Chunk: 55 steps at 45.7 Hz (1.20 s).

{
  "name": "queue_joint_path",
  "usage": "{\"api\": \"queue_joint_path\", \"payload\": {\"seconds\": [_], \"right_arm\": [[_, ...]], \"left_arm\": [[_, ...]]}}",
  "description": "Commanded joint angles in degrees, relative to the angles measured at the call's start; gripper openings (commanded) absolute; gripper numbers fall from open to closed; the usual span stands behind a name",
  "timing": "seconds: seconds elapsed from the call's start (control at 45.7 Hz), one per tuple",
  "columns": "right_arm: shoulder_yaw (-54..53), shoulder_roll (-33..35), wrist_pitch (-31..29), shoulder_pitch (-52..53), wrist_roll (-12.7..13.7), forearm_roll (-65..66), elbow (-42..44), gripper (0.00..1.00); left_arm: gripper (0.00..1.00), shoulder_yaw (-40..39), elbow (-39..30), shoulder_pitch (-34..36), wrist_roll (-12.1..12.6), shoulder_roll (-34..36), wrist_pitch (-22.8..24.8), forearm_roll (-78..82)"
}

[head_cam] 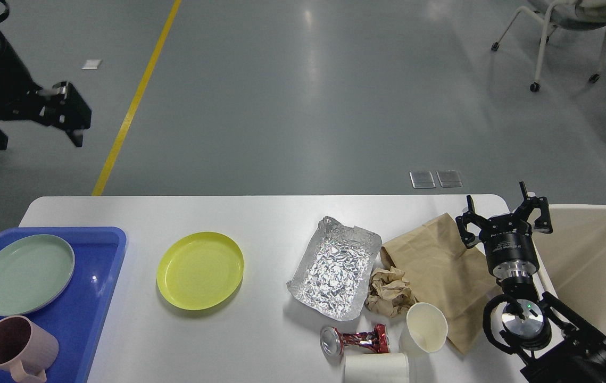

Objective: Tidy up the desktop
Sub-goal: 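Move the left gripper to the edge of the yellow plate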

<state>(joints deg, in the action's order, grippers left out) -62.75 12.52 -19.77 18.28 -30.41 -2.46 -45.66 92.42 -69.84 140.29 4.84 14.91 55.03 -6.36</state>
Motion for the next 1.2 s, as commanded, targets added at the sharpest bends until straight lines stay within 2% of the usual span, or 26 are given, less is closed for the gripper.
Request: {"api": "queue_joint_path", "payload": {"seconds": [0.0, 0.153, 0.241, 0.503, 0.613, 0.678, 0.897, 0.985, 1.182], "right_arm": [[0.0, 0.0, 0.0, 0.0, 0.0, 0.0, 0.0, 1.0], [0.0, 0.0, 0.0, 0.0, 0.0, 0.0, 0.0, 1.0], [0.0, 0.0, 0.0, 0.0, 0.0, 0.0, 0.0, 1.0], [0.0, 0.1, 0.0, 0.0, 0.0, 0.0, 0.0, 1.0], [0.0, 0.1, 0.0, 0.0, 0.0, 0.0, 0.0, 1.0], [0.0, 0.1, 0.0, 0.0, 0.0, 0.0, 0.0, 1.0], [0.0, 0.1, 0.0, 0.0, 0.0, 0.0, 0.0, 1.0], [0.0, 0.1, 0.0, 0.0, 0.0, 0.0, 0.0, 1.0], [0.0, 0.1, 0.0, 0.0, 0.0, 0.0, 0.0, 1.0]], "left_arm": [[0.96, -0.4, -8.2, 9.9, 2.5, -5.1, 0.0, -6.9], [0.96, -0.7, -18.8, 19.6, 6.0, -8.2, 0.0, -14.3], [0.96, -0.8, -21.3, 20.6, 5.6, -8.7, 0.0, -16.0], [0.96, -2.2, -21.0, 17.3, 4.4, -7.3, 0.0, -15.8], [0.96, -2.2, -20.8, 11.8, 4.4, -6.8, -0.5, -15.4], [0.96, -2.3, -20.0, 6.6, 4.0, -6.0, -2.5, -15.4], [0.96, -6.2, -16.0, -13.3, 2.9, -4.4, -17.7, -15.5], [0.96, -7.1, -15.3, -18.4, 2.9, -3.5, -22.8, -15.5], [0.96, -11.1, -12.2, -28.4, 1.6, 0.8, -25.6, -16.0]]}}
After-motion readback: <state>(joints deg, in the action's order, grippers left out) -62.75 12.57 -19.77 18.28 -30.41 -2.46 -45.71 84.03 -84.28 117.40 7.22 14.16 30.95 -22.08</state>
